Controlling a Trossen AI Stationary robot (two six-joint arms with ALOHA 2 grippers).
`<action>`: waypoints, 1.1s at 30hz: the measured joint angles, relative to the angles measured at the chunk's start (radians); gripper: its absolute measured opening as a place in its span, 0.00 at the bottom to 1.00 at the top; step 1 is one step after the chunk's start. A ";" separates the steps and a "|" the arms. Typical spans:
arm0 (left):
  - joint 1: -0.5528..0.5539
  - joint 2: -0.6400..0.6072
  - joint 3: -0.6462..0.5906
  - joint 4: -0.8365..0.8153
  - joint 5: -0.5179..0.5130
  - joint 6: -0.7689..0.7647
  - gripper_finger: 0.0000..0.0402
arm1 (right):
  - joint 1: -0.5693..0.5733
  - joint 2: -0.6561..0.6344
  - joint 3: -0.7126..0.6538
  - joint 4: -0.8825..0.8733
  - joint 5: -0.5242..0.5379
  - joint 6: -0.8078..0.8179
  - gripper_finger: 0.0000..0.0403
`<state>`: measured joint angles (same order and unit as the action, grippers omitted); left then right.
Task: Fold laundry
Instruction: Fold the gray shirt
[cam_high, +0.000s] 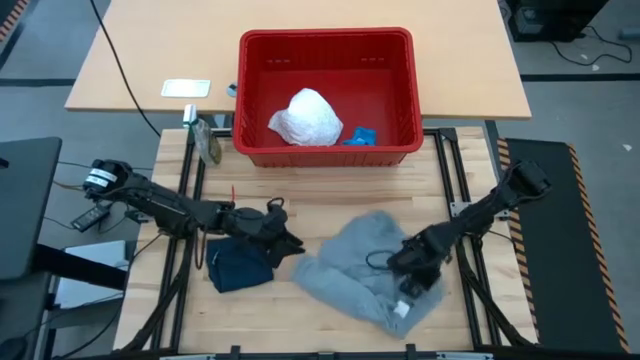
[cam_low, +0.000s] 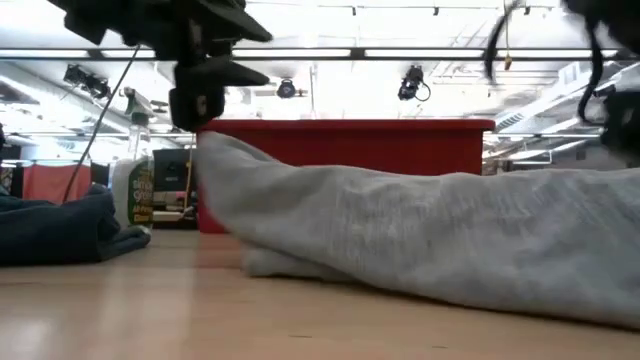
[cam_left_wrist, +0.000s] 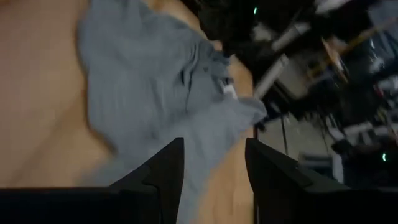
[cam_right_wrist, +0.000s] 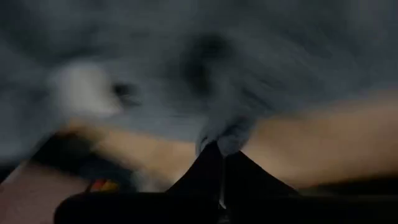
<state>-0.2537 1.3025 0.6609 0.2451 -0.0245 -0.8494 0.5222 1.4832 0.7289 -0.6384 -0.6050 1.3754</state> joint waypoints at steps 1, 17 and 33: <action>-0.014 0.000 0.000 -0.011 0.003 0.001 0.43 | 0.021 -0.011 0.007 0.040 0.012 0.018 0.05; -0.182 0.008 0.000 -0.256 -0.062 -0.003 0.43 | 0.051 -0.111 0.173 0.203 0.735 -0.334 0.31; -0.245 0.008 0.000 -0.259 -0.082 -0.136 0.43 | 0.124 0.014 0.170 0.005 0.005 -0.151 0.27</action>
<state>-0.4987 1.3102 0.6609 -0.0135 -0.1066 -0.9851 0.6460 1.4969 0.8989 -0.6335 -0.5997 1.2242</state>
